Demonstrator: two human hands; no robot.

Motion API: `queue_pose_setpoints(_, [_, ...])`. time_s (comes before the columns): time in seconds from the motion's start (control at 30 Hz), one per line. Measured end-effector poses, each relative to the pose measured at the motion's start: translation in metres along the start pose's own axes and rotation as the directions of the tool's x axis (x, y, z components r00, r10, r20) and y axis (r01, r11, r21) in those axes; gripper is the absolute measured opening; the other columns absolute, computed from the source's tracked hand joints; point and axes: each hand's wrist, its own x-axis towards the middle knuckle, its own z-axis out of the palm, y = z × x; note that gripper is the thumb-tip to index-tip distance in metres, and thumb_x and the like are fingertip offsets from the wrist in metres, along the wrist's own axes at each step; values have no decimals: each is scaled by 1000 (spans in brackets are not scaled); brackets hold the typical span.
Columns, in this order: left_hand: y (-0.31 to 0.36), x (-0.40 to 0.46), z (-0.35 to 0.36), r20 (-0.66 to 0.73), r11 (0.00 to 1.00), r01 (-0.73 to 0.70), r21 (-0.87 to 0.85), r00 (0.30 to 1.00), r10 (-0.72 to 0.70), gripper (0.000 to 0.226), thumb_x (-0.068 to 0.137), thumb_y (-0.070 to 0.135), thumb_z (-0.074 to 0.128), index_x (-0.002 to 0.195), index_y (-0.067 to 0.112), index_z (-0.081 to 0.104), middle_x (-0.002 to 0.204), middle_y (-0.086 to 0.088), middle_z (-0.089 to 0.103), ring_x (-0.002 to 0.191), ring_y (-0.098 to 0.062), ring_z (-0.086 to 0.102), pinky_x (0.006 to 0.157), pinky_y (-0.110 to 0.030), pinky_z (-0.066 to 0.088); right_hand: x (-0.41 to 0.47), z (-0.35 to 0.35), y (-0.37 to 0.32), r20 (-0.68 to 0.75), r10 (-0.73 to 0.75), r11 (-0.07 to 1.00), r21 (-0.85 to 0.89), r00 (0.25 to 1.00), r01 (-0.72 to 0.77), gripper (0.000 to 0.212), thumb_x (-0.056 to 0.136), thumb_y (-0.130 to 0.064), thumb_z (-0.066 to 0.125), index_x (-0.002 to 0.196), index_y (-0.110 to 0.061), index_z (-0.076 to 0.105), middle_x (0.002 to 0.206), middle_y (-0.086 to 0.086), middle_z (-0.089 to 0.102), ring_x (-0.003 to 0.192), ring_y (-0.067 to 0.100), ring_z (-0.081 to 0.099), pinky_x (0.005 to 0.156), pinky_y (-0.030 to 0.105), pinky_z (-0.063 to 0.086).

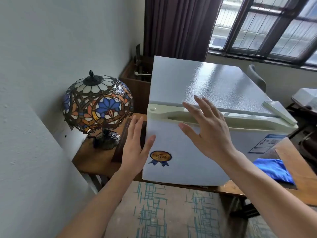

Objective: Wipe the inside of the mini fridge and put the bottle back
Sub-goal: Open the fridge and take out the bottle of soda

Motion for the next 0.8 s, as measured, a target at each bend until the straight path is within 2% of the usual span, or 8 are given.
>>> queue_pose_setpoints(0.07, [2,3,2,-1,1000,8,-17,1000,-8,71,99,59,43,162,34,20,173,10,9,138,31,-2,119,-32,25,0,-1,0,-18,1,1000,5,1000,-1,62,97,-64,44,150,-32,49,164,7,39,154,30,32,120,54,34])
queue_pose_setpoints(0.2, [-1,1,8,12,995,5,-95,1000,-4,67,102,54,46,162,36,21,171,12,15,154,-3,23,119,-49,42,-1,2,1,-14,5,1000,-10,1000,-5,61,97,-61,47,149,-30,51,163,8,41,153,30,35,120,53,35])
queue_pose_setpoints(0.3, [-3,1,9,-8,993,7,-115,1000,-8,68,101,60,43,161,36,23,169,10,23,152,-12,34,113,-52,48,0,2,2,-26,13,1000,-15,1000,-14,60,98,-59,51,148,-25,53,162,9,41,151,32,36,120,54,35])
queue_pose_setpoints(0.5, [1,-2,10,3,982,28,-188,1000,-28,65,101,58,46,159,40,24,162,10,38,144,-13,47,109,-52,52,3,4,0,-51,28,999,-37,998,-29,52,98,-49,61,139,-18,62,159,13,44,147,35,41,117,55,39])
queue_pose_setpoints(0.7, [2,-4,9,29,971,89,-224,996,-84,62,104,53,48,160,40,23,151,10,55,135,-8,56,105,-49,56,0,10,3,-79,11,999,-40,997,-15,49,99,-48,62,137,-18,65,155,13,49,143,35,45,116,54,40])
queue_pose_setpoints(0.8, [5,-8,9,-2,978,91,-190,996,-93,61,104,51,46,160,39,26,145,9,61,131,-7,60,102,-47,57,0,10,3,-113,0,999,-35,994,-4,49,98,-50,58,133,-18,67,147,11,55,134,35,52,110,51,45])
